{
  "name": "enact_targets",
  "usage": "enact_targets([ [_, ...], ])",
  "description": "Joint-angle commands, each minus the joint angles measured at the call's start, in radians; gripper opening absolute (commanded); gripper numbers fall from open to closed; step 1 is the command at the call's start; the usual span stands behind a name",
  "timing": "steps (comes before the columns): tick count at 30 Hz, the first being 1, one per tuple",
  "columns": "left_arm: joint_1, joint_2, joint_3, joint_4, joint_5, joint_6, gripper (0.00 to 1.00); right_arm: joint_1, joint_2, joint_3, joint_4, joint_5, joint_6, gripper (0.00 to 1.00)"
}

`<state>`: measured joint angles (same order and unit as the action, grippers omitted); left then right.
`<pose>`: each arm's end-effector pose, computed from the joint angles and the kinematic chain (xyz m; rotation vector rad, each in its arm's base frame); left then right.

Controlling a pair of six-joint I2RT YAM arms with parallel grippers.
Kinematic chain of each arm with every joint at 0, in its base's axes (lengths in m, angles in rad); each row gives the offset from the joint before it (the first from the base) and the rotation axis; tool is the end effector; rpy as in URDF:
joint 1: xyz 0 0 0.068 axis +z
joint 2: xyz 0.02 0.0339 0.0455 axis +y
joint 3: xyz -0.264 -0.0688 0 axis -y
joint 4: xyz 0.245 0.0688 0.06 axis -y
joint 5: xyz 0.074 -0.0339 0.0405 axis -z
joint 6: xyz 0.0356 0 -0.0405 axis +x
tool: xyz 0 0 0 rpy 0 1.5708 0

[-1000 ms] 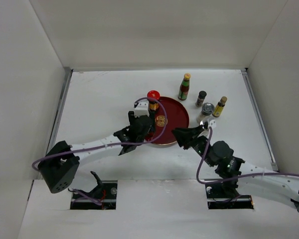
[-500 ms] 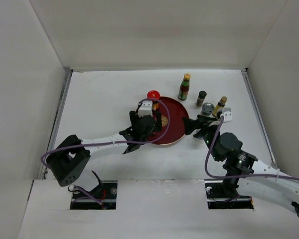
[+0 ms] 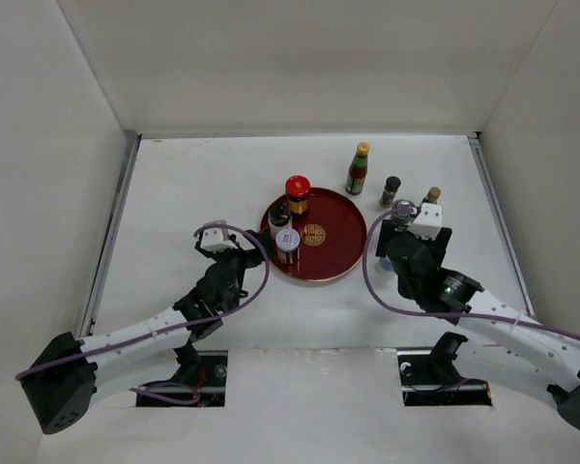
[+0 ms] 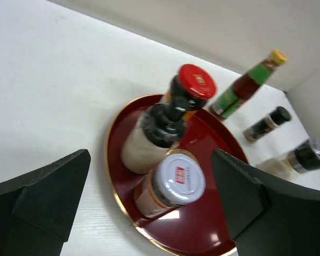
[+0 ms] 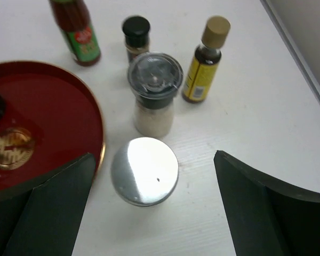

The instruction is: Organize the condiment bottles

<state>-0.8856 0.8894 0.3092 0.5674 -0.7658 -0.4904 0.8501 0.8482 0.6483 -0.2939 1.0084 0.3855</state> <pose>0.1401 -0.1324 0.2331 -0.2878 1.5735 -0.4694 0.1410 0.1149 0.2776 0.1574 1.8233 -0.1803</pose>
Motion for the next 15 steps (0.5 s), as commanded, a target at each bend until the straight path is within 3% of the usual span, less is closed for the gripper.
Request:
enact_targets([
  [1,0.03,-0.009,-0.061,0.123,-0.084,-0.03,1.0,-0.059,0.015,0.063,-0.099,-0.074,0.078,1.0],
  [13,0.046,0.142,-0.11,0.279,-0.055,-0.063,1.0,-0.197,0.143,0.036,0.085,-0.31,0.092,1.0],
  [15,0.049,0.128,-0.117,0.279,-0.062,-0.065,1.0,-0.22,0.175,0.039,0.099,-0.339,0.093,0.95],
])
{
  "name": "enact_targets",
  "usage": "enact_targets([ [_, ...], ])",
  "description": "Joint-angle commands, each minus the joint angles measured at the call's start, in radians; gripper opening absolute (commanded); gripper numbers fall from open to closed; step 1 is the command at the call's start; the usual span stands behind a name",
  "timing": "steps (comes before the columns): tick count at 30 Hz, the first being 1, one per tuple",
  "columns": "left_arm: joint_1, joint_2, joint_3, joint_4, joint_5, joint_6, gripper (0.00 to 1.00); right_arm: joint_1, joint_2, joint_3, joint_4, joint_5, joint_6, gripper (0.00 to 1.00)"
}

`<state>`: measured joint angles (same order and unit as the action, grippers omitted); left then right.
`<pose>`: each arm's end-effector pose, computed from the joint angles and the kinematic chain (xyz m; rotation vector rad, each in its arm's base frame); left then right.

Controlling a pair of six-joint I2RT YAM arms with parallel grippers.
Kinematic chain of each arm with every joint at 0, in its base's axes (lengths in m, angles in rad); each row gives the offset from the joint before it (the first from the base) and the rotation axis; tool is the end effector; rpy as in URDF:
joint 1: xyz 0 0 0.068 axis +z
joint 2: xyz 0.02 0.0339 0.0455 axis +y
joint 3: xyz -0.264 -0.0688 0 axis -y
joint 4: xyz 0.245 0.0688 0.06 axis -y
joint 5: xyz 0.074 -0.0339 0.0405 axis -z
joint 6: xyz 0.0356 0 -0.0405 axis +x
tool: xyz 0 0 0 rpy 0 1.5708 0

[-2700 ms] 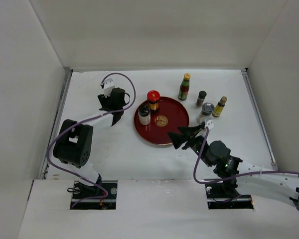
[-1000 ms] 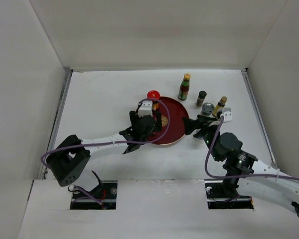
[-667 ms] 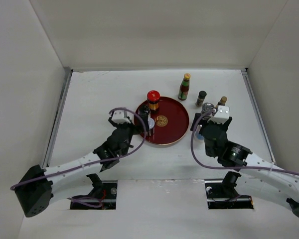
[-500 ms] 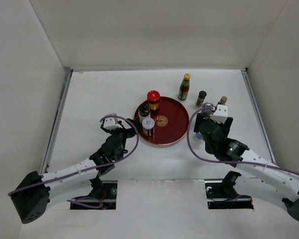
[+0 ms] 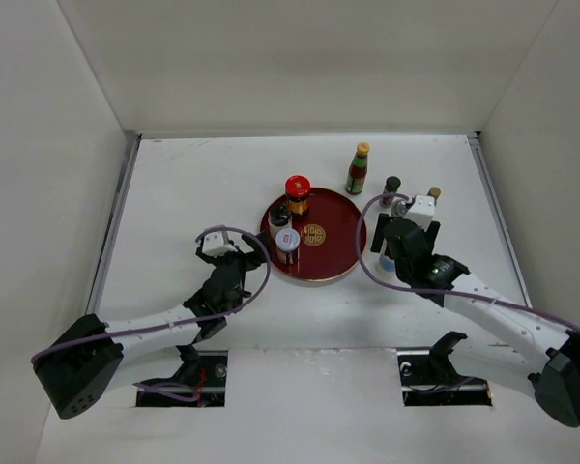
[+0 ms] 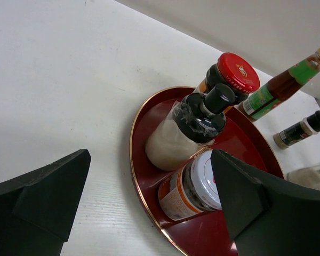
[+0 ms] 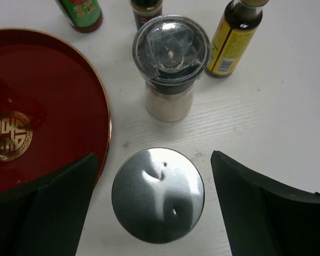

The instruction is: Organize the condiment bottles

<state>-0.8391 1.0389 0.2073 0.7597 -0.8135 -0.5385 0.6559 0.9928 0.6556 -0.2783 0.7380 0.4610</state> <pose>0.1487 -0.1268 0.1933 -0.3741 1.5910 -0.3928 0.1800 0.1083 0.2522 0.2013 2.0036 -0.1060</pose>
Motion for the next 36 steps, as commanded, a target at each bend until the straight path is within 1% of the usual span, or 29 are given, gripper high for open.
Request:
enact_targets([
  [1,0.002,-0.023,-0.019,0.087,-0.018,-0.018,1.0,-0.034,0.039,0.032,0.09,-0.077,0.018,0.9],
  [2,0.002,-0.019,-0.02,0.089,-0.019,-0.02,1.0,-0.043,0.049,0.032,0.097,-0.081,0.018,0.81],
  [6,0.005,0.024,-0.02,0.115,-0.013,-0.025,1.0,-0.051,0.06,0.062,0.076,-0.051,0.005,0.55],
  [7,0.005,0.032,-0.019,0.119,-0.013,-0.025,1.0,-0.046,0.044,0.079,0.059,-0.02,0.002,0.52],
  [8,0.007,0.033,-0.019,0.122,-0.013,-0.025,1.0,-0.036,0.023,0.097,0.042,0.016,0.001,0.51],
  [11,0.007,0.032,-0.022,0.124,-0.015,-0.026,1.0,0.026,-0.025,0.168,0.011,0.051,-0.024,0.5],
  [14,0.01,0.038,-0.02,0.124,-0.016,-0.029,1.0,0.075,0.012,0.26,0.03,0.011,-0.053,0.51],
  [19,0.018,0.046,-0.023,0.128,-0.016,-0.031,1.0,0.08,0.229,0.392,0.236,-0.1,-0.122,0.5],
  [22,0.034,0.02,-0.035,0.125,-0.007,-0.035,1.0,0.041,0.395,0.466,0.407,-0.158,-0.169,0.52],
  [24,0.039,0.003,-0.043,0.124,-0.007,-0.041,1.0,0.014,0.496,0.528,0.454,-0.19,-0.188,0.52],
  [30,0.067,0.024,-0.036,0.118,0.02,-0.043,1.0,-0.057,0.739,0.719,0.476,-0.267,-0.185,0.52],
  [36,0.097,0.004,-0.042,0.112,0.05,-0.037,1.0,-0.088,0.86,0.806,0.464,-0.288,-0.176,0.53],
])
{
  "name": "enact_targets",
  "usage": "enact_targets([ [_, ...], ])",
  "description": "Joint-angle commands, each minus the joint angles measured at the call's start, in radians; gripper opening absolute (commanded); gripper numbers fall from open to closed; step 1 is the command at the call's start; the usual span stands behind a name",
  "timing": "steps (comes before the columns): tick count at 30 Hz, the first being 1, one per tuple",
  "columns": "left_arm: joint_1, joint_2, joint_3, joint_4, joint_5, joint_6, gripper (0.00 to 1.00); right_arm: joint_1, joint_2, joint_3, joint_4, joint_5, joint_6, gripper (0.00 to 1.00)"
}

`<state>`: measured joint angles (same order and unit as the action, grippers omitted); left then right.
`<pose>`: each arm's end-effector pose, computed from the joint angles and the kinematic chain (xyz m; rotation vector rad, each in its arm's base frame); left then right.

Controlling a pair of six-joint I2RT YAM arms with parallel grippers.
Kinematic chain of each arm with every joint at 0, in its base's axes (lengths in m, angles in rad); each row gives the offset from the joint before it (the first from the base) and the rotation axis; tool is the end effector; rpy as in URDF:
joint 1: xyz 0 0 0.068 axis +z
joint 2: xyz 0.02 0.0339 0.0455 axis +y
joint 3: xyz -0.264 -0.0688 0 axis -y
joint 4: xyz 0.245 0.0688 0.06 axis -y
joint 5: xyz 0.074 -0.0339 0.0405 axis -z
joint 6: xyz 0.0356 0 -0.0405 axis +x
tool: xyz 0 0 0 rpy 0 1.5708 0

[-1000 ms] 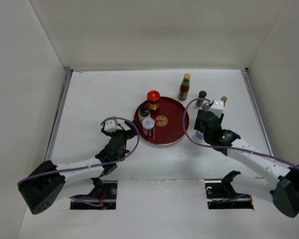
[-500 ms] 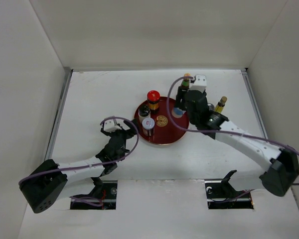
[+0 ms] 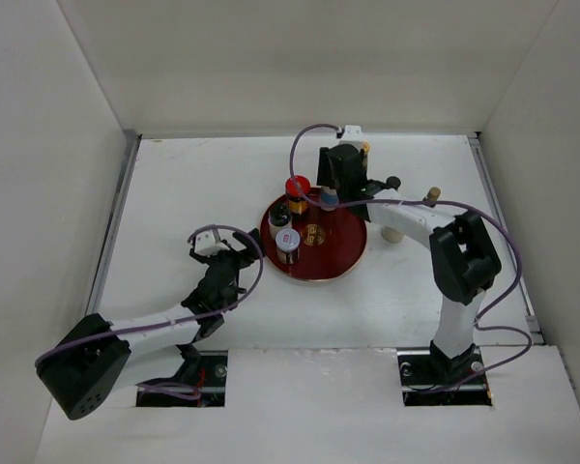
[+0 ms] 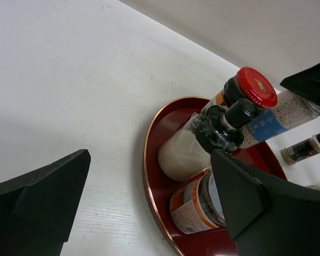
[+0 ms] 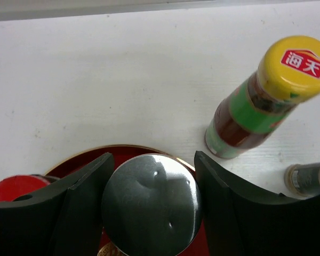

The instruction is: Organize the condiment bottles

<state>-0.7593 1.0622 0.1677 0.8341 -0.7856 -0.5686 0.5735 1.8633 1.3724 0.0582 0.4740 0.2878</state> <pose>0.1556 -0.1129 0.1846 -0.4442 1.5653 -0.3847 0.3754 0.2231 0.2594 0.0204 1.9541 0.0918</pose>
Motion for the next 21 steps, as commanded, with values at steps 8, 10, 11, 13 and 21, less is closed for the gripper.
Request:
enact_targets([
  [8,0.033,-0.028,0.009,-0.003,0.032,0.01,1.0,-0.033,-0.006,0.067,0.097,-0.092,0.016,0.81],
  [10,0.047,-0.019,0.012,-0.003,0.036,0.015,1.0,-0.042,-0.029,0.063,0.059,-0.12,0.016,0.86],
  [11,0.048,-0.018,0.012,-0.004,0.037,0.015,1.0,-0.047,-0.048,0.063,0.036,-0.124,0.017,0.87],
  [13,0.047,-0.015,0.015,-0.004,0.046,0.015,1.0,-0.053,-0.107,0.041,0.023,-0.127,0.019,0.88],
  [21,0.041,0.024,0.041,-0.016,0.106,0.012,1.0,-0.116,-0.243,-0.013,0.034,-0.083,0.011,0.88],
])
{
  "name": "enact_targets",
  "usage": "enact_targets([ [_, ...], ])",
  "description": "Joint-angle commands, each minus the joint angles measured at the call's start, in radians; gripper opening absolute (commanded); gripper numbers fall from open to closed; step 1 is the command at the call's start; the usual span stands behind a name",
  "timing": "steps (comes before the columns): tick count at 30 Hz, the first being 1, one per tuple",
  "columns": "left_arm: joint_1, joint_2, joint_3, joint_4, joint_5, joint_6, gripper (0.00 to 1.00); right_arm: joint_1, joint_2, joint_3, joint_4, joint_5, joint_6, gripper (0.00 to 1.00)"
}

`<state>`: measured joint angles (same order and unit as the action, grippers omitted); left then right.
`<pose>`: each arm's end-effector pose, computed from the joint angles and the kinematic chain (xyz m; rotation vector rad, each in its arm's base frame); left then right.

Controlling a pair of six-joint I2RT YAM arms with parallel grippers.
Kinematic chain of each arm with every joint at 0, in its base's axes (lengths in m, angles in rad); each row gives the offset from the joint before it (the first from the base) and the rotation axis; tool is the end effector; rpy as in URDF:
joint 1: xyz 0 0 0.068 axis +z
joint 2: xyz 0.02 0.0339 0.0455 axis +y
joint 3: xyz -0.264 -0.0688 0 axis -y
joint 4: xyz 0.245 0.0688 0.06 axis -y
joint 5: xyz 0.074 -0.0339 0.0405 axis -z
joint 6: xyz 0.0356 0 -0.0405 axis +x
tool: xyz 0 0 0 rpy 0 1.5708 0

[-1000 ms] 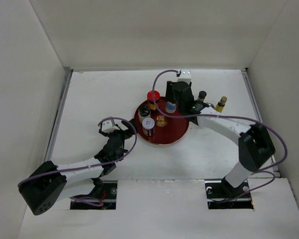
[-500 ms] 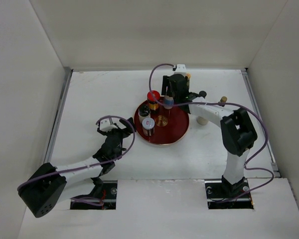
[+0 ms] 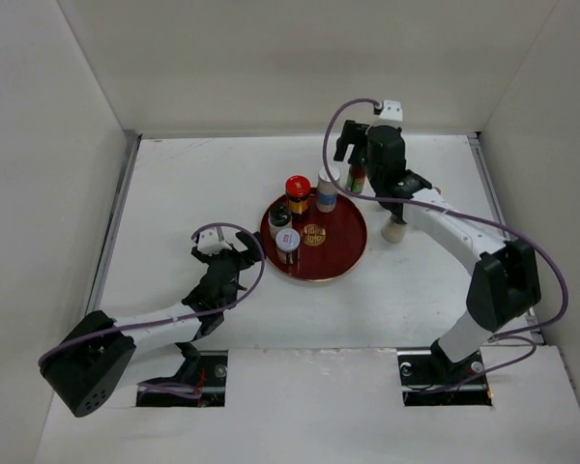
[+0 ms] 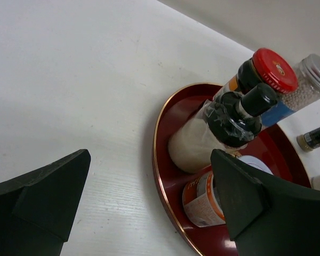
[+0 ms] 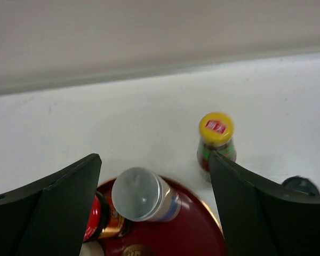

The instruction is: Organize the condiment bottles

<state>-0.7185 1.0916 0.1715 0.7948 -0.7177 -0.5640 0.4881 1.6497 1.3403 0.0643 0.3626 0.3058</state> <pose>0.1618 -0.1104 0.1766 -0.4024 1.6288 -0.3616 0.3561 0.1748 0.3332 0.0921 1.8036 0.2373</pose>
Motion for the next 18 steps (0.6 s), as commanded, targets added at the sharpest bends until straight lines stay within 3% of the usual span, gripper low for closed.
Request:
enact_targets([
  [1,0.001,-0.015,0.034,0.023,0.049,0.006,1.0,-0.035,-0.024,0.029,0.026,0.035,-0.014,0.88],
  [11,0.021,-0.013,0.025,0.032,0.069,-0.007,0.96,-0.087,0.209,0.215,-0.035,0.125,-0.119,0.88],
  [14,0.043,-0.01,0.023,0.027,0.073,-0.016,0.96,-0.096,0.246,0.221,-0.023,0.127,-0.117,0.8],
  [18,0.054,0.005,0.025,0.03,0.09,-0.025,0.96,-0.099,0.272,0.211,0.012,0.124,-0.12,0.6],
])
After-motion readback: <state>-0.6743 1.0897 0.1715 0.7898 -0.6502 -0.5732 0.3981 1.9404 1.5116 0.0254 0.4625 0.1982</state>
